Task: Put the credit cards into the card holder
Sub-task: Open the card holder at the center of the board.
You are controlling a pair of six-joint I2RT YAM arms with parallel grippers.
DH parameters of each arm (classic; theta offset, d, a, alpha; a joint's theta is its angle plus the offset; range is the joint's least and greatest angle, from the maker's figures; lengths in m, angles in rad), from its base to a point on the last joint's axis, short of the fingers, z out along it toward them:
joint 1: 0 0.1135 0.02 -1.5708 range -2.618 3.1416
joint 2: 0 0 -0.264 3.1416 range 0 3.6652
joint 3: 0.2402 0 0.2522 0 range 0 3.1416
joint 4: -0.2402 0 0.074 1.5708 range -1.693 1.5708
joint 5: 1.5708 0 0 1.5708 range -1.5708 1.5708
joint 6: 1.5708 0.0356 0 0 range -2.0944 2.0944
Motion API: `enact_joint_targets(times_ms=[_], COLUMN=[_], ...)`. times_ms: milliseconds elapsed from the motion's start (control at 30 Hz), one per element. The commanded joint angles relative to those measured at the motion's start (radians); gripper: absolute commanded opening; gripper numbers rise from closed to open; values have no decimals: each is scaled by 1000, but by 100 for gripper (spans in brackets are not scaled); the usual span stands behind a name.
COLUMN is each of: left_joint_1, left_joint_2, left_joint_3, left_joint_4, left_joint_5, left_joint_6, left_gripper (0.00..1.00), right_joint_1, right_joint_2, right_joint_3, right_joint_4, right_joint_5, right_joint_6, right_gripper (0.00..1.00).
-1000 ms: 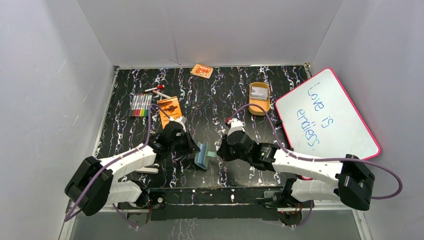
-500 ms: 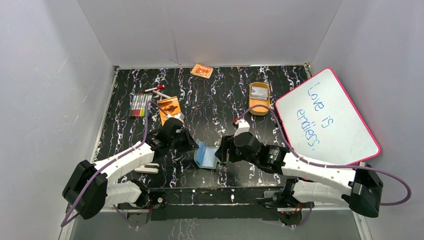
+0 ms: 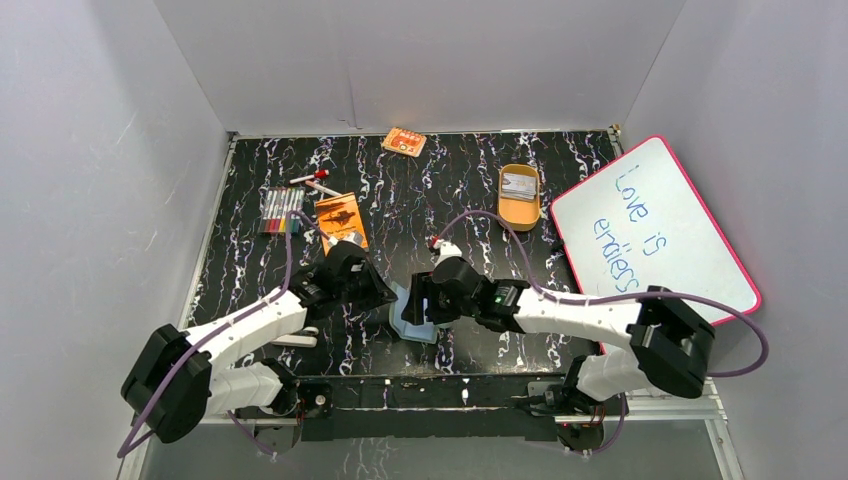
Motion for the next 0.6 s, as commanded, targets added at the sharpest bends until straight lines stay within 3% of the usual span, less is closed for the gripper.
enact_joint_targets(times_ms=[0,267,567], left_joint_1=[-7,-7,-7], left_joint_2=[-43,-63,-80], left_joint_3=[-29,-81,-96], left_joint_4=[10,10,20], left_joint_5=[-6,-14,1], left_joint_6=[-30,-34,-34], left_gripper=[0,0,0], right_joint_1=[-7,-24,-24], right_joint_2=[61,125,240], right_joint_3=[65,41,103], right_joint_4=[48,158,132], right_joint_5=[-16,-75,-103], right_joint_6=[44,74,60], right_gripper=[69,71,70])
